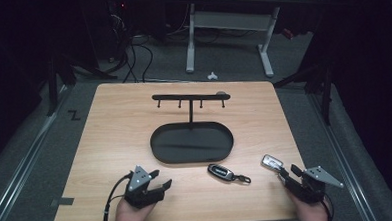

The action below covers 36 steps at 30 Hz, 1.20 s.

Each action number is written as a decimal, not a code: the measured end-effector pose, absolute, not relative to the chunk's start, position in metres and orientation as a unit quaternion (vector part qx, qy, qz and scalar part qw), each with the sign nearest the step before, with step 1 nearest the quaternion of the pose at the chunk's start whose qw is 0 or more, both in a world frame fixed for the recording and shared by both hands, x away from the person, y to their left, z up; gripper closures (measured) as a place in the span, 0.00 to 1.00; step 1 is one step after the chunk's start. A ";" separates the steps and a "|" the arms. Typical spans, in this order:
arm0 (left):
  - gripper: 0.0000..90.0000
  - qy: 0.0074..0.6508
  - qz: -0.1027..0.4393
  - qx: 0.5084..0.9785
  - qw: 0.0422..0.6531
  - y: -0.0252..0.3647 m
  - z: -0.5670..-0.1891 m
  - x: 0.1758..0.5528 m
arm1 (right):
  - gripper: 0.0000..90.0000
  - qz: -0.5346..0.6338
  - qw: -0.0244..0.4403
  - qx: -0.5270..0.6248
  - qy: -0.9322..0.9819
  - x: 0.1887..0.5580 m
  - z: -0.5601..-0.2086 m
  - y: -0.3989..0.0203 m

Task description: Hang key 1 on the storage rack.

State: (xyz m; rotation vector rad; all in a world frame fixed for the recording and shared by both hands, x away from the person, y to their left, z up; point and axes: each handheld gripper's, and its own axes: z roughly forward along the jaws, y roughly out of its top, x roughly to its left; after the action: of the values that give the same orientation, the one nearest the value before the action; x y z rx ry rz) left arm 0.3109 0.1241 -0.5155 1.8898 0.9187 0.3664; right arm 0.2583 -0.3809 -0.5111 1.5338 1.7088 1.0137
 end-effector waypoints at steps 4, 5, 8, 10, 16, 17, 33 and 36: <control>0.44 0.376 0.155 0.787 0.463 0.127 -0.521 0.318 | 0.57 0.376 0.309 0.581 0.653 0.258 -0.511 -0.378; 0.44 0.375 0.156 0.788 0.463 0.126 -0.521 0.319 | 0.56 0.373 0.307 0.582 0.654 0.258 -0.512 -0.378; 0.43 0.371 0.158 0.789 0.463 0.124 -0.521 0.320 | 0.55 0.367 0.304 0.587 0.654 0.259 -0.515 -0.377; 0.43 0.368 0.160 0.792 0.460 0.124 -0.520 0.321 | 0.55 0.366 0.304 0.585 0.657 0.259 -0.515 -0.376; 0.43 0.370 0.153 0.790 0.465 0.127 -0.518 0.320 | 0.55 0.368 0.308 0.574 0.663 0.257 -0.509 -0.372; 0.42 0.371 0.149 0.791 0.463 0.126 -0.517 0.320 | 0.54 0.368 0.307 0.573 0.664 0.257 -0.509 -0.372; 0.42 0.379 0.177 0.783 0.459 0.164 -0.513 0.299 | 0.51 0.362 0.305 0.544 0.693 0.255 -0.504 -0.363; 0.42 0.379 0.180 0.786 0.454 0.169 -0.512 0.299 | 0.49 0.360 0.302 0.539 0.699 0.255 -0.503 -0.358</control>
State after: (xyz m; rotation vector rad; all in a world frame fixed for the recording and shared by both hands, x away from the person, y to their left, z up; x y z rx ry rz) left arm 0.2988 0.1685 -0.5121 1.9391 0.9364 0.4444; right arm 0.2552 -0.3578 -0.5030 1.4301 1.8543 0.9542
